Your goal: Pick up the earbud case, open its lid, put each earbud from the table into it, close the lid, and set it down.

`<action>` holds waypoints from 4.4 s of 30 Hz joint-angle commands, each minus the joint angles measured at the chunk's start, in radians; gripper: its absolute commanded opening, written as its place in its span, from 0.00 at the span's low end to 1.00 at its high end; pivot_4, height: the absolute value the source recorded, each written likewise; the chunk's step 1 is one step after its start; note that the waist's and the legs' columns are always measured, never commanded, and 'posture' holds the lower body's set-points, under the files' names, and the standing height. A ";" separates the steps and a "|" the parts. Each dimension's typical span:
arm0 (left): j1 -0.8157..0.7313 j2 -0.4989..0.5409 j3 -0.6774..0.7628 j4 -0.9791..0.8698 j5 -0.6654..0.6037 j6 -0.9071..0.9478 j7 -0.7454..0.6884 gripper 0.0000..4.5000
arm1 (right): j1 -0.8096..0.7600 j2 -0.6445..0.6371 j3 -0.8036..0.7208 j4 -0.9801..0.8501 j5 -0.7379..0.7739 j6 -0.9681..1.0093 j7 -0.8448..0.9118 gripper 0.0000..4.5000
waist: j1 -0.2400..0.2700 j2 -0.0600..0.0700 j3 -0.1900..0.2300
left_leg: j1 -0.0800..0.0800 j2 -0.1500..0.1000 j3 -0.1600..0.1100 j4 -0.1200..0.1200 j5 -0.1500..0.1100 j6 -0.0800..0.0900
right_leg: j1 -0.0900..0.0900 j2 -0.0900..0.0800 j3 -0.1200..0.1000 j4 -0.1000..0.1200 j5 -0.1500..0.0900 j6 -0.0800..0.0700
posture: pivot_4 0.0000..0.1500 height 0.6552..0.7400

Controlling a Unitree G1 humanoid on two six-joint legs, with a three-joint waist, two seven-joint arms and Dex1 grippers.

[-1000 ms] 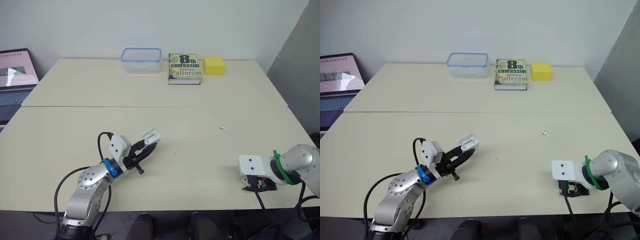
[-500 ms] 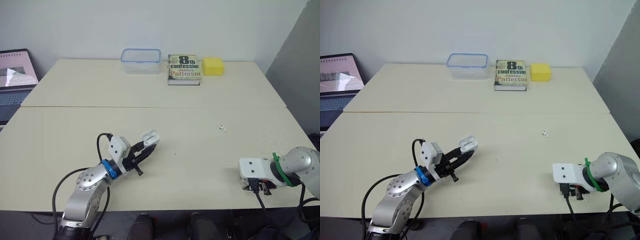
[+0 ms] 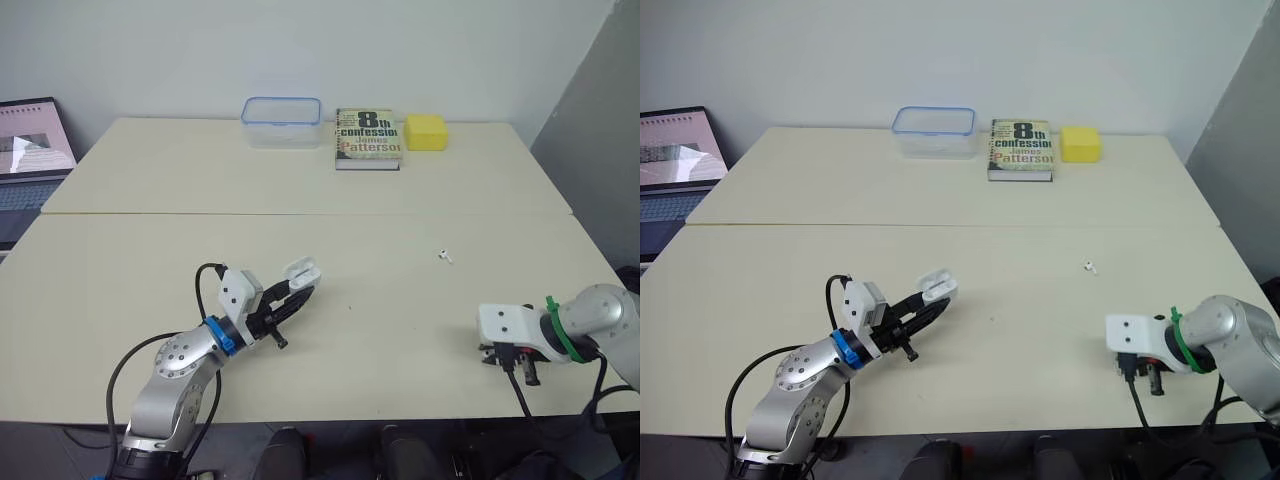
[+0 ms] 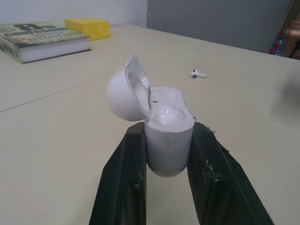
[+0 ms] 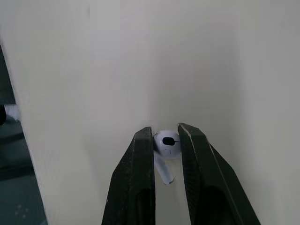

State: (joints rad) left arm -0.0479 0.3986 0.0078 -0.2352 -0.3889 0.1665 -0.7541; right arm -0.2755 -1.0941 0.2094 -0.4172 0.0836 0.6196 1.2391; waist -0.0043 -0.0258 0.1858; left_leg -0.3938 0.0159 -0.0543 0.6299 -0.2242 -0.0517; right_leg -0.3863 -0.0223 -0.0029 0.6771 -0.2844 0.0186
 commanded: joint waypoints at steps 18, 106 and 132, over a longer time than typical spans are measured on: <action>-0.140 -0.089 -0.022 0.016 -0.012 -0.052 0.001 0.18 | -0.177 0.941 -0.170 -0.115 0.422 0.119 -0.639 0.09 | 0.001 0.001 0.000 | -0.003 -0.001 -0.005 0.001 0.000 0.000 | -0.002 0.000 -0.004 0.002 0.001 -0.001 | 1.00 1.00; -0.163 -0.110 -0.049 0.111 0.022 -0.111 0.004 0.18 | -0.008 0.444 -0.330 0.309 0.171 -0.080 -0.691 1.00 | -0.011 0.002 0.001 | -0.002 -0.001 0.000 0.000 0.000 0.001 | -0.002 0.001 0.001 0.001 0.000 0.000 | 1.00 1.00; -0.151 -0.113 -0.054 0.084 0.023 -0.105 0.031 0.18 | -0.287 0.564 -0.239 0.862 0.106 -0.179 -0.548 0.38 | -0.004 0.002 0.001 | -0.002 -0.001 0.000 0.000 0.000 0.001 | -0.002 0.001 0.002 0.002 0.003 -0.005 | 1.00 1.00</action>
State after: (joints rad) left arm -0.1981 0.2897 -0.0439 -0.1083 -0.3656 0.0753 -0.7285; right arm -0.5689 -0.5235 -0.0254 0.4526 0.1814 0.4220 0.6753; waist -0.0082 -0.0236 0.1864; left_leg -0.3954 0.0148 -0.0539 0.6298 -0.2241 -0.0510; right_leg -0.3881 -0.0217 -0.0012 0.6793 -0.2814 0.0136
